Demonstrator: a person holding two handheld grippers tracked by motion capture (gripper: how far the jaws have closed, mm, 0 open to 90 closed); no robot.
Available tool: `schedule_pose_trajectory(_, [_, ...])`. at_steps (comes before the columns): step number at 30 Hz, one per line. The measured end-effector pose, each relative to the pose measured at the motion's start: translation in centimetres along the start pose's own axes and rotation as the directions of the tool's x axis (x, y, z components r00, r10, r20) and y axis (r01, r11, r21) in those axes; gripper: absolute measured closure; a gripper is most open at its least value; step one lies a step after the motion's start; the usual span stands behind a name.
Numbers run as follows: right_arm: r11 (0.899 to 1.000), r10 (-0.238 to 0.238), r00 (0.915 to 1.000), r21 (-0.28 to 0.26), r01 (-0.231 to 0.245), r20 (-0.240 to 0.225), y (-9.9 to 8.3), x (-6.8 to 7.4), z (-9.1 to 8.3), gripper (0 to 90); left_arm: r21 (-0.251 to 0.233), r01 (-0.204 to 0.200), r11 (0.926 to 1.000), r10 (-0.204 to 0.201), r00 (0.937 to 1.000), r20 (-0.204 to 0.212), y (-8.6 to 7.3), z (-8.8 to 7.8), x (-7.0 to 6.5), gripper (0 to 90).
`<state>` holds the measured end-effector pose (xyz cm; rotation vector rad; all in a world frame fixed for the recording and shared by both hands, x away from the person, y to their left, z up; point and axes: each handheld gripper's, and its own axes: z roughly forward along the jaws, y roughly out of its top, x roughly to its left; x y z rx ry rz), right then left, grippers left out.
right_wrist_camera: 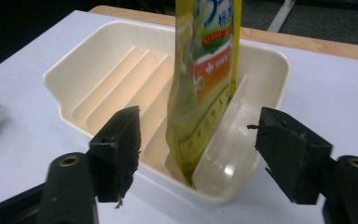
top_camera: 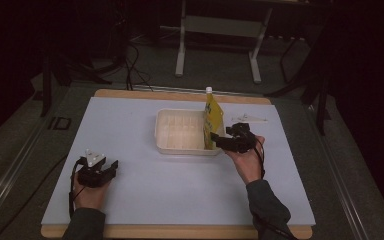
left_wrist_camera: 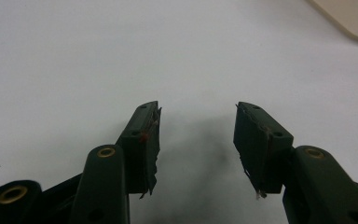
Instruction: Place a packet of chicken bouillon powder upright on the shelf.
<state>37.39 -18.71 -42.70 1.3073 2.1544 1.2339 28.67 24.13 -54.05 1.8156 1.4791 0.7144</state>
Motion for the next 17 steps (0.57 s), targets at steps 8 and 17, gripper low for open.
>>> schedule_pose_trajectory(8, [1.000, 0.008, 0.9999, -0.004, -0.008, -0.009, -1.8, -0.1, -1.6, 25.7, -0.001, 0.001, 1.0000, -0.001, 1.0000, 0.000, 0.0, 0.0, 0.0, 50.0])
schedule_pose_trajectory(17, [1.000, 0.009, 0.9997, 0.023, -0.008, -0.022, -4.7, -0.6, -2.8, 25.7, 0.000, 0.000, 1.0000, 0.000, 1.0000, -0.001, 0.0, 0.0, 0.0, 50.0])
